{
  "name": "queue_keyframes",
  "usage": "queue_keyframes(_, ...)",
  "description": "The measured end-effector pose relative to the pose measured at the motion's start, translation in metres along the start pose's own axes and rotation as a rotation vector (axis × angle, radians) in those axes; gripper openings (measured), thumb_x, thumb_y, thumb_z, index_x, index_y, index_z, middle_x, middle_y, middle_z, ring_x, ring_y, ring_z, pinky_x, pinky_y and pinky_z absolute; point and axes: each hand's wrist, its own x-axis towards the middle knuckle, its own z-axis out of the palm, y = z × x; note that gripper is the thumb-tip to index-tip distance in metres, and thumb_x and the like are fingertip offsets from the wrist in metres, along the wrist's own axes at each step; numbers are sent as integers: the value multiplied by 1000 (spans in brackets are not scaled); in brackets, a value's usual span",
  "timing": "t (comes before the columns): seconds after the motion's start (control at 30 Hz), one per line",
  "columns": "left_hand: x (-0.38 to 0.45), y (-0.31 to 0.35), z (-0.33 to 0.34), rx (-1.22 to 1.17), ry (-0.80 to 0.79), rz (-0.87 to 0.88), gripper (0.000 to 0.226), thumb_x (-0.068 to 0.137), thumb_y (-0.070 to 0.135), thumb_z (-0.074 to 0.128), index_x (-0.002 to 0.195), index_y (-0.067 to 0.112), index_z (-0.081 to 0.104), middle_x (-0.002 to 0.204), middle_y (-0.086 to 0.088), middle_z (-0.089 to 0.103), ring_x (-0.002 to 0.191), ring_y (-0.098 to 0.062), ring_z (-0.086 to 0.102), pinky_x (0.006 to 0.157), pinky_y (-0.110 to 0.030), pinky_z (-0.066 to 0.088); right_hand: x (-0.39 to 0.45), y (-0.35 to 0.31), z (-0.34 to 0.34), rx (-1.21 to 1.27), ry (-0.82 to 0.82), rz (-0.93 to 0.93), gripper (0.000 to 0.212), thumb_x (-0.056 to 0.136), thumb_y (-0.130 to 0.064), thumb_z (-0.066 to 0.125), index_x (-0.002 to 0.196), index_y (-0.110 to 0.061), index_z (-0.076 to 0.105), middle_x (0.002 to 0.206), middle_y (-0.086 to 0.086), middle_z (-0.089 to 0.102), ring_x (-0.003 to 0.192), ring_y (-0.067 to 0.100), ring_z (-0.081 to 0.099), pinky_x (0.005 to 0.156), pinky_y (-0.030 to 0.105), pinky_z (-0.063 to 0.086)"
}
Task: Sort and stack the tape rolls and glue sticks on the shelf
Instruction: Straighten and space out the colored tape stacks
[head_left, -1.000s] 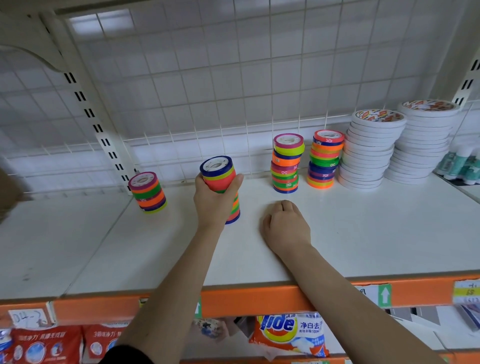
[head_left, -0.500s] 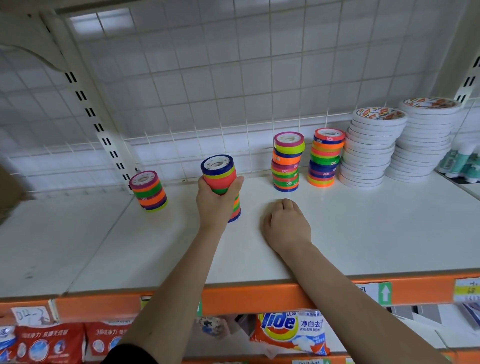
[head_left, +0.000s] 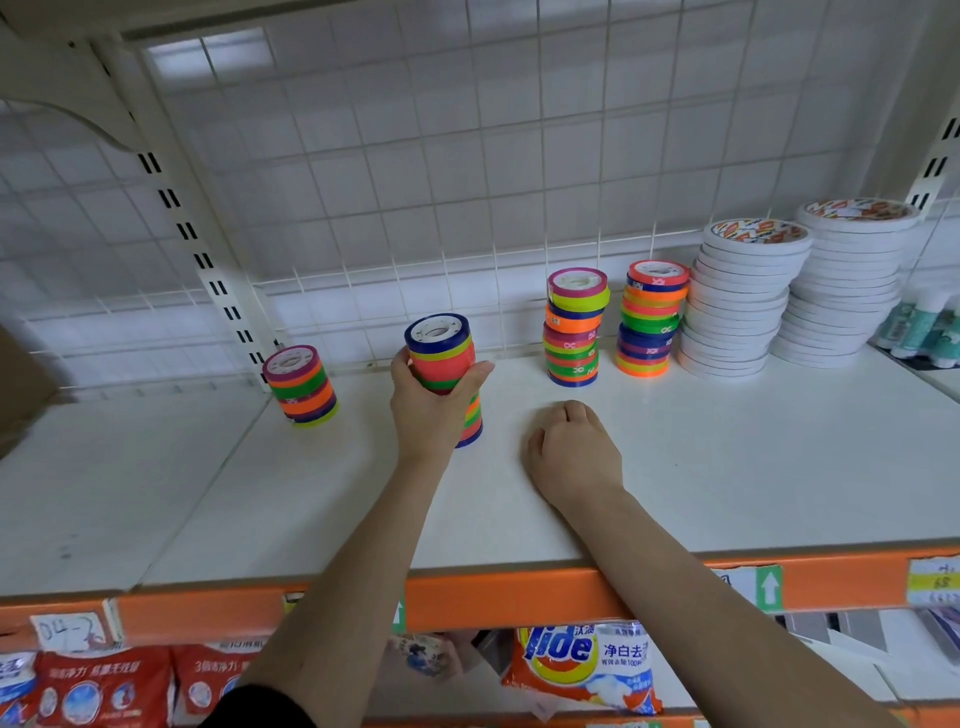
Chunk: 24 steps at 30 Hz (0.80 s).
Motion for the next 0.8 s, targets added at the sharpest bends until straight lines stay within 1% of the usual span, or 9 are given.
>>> queue_keyframes(0.03, 0, -2, -1, 11, -10, -9, 73, 63, 30, 84, 124, 16, 46, 108, 6, 60, 94, -12, 60, 78, -24, 49, 0, 0, 0, 1, 0, 1, 42, 97, -26, 32, 132, -5, 44, 133, 7, 44, 128, 21, 35, 103, 28, 33)
queue_keyframes(0.07, -1, -4, -1, 22, -25, -19, 73, 62, 29, 85, 123, 17, 47, 108, 6, 60, 93, -11, 60, 76, -22, 48, 0, 0, 0, 2, -1, 3, 43, 97, -27, 32, 132, -5, 44, 133, 7, 44, 128, 21, 35, 103, 28, 33)
queue_keyframes(0.2, -2, -9, -1, 25, -61, -20, 63, 65, 26, 84, 118, 19, 51, 104, 7, 61, 90, -10, 60, 76, -21, 47, 0, 0, -1, 5, -5, 2, 43, 98, -27, 31, 133, -5, 43, 134, 7, 43, 129, 21, 34, 103, 28, 32)
queue_keyframes(0.3, -2, -9, 0, 20, -51, -1, 66, 66, 24, 83, 122, 17, 48, 106, 7, 59, 91, -9, 59, 72, -14, 46, 0, 0, 0, -1, -5, -3, 43, 98, -27, 31, 133, -5, 43, 133, 7, 43, 128, 21, 34, 103, 28, 32)
queue_keyframes(0.37, -3, -10, 0, 7, -46, 7, 73, 66, 23, 83, 128, 18, 43, 109, 9, 57, 91, -3, 58, 72, -14, 45, 0, 1, 0, 2, -3, -2, 43, 98, -27, 31, 133, -5, 44, 134, 7, 43, 128, 21, 34, 103, 28, 33)
queue_keyframes(0.43, -2, -11, -1, 5, -45, 16, 77, 66, 23, 83, 130, 21, 41, 108, 13, 55, 91, 3, 56, 73, -15, 47, 0, 1, -1, 3, -6, -3, 43, 98, -27, 31, 133, -5, 44, 133, 7, 43, 128, 21, 34, 104, 28, 33)
queue_keyframes(0.57, -1, -12, -2, 42, -32, 12, 66, 67, 28, 82, 122, 23, 46, 106, 11, 57, 90, 0, 56, 79, -23, 48, 0, 1, -1, 3, -8, -3, 43, 98, -26, 31, 133, -4, 43, 133, 8, 43, 128, 21, 34, 104, 28, 32)
queue_keyframes(0.7, -1, -12, -2, 49, -23, 21, 61, 67, 29, 82, 116, 25, 47, 105, 10, 57, 89, 1, 57, 74, -18, 46, 0, 0, -1, 10, -13, 2, 43, 98, -27, 31, 133, -4, 44, 133, 8, 43, 128, 21, 34, 103, 28, 32)
queue_keyframes(0.8, -2, -12, 0, 70, -23, 39, 57, 71, 29, 80, 118, 20, 49, 104, 9, 58, 87, -1, 57, 72, -13, 45, 0, 1, -1, 5, -10, -3, 42, 98, -25, 30, 132, -3, 44, 132, 8, 43, 128, 22, 34, 104, 27, 31)
